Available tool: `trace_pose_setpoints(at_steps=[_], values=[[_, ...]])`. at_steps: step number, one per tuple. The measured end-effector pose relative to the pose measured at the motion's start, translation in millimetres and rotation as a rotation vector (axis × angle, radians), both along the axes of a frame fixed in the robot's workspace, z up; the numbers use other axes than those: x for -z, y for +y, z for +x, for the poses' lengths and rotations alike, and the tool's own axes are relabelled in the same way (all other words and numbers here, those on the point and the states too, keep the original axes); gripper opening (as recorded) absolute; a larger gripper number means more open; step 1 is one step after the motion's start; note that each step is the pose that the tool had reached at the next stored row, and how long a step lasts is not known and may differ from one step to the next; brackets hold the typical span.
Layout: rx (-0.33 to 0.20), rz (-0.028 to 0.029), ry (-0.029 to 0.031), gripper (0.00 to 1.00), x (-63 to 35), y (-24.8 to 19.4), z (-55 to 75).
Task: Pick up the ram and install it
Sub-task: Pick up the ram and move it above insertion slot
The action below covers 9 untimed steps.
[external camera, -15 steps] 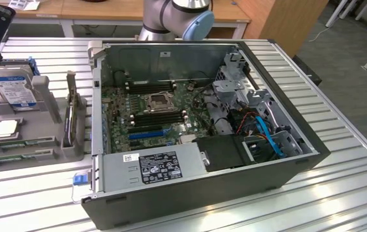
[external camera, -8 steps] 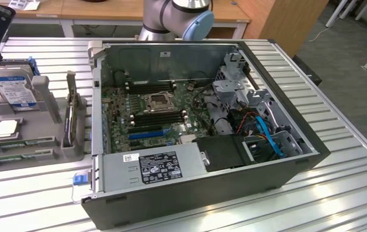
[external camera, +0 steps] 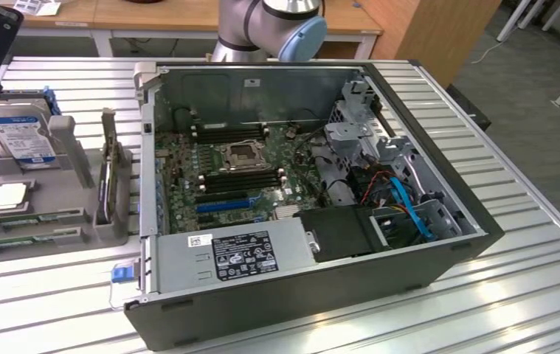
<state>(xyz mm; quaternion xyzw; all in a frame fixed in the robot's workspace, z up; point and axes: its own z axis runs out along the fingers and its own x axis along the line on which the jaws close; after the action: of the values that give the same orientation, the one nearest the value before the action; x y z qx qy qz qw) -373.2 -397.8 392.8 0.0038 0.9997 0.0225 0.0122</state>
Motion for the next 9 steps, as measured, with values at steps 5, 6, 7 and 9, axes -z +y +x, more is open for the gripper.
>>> trace_pose_setpoints(at_steps=[5,6,7,9], values=[[-0.092,0.0,0.0,0.11,0.0,0.0,0.0],[-0.109,0.0,0.0,0.11,0.0,0.0,0.0],[-0.128,0.0,0.0,0.11,0.0,0.0,0.0],[-0.165,0.0,0.0001,0.11,0.0,0.0,0.0]])
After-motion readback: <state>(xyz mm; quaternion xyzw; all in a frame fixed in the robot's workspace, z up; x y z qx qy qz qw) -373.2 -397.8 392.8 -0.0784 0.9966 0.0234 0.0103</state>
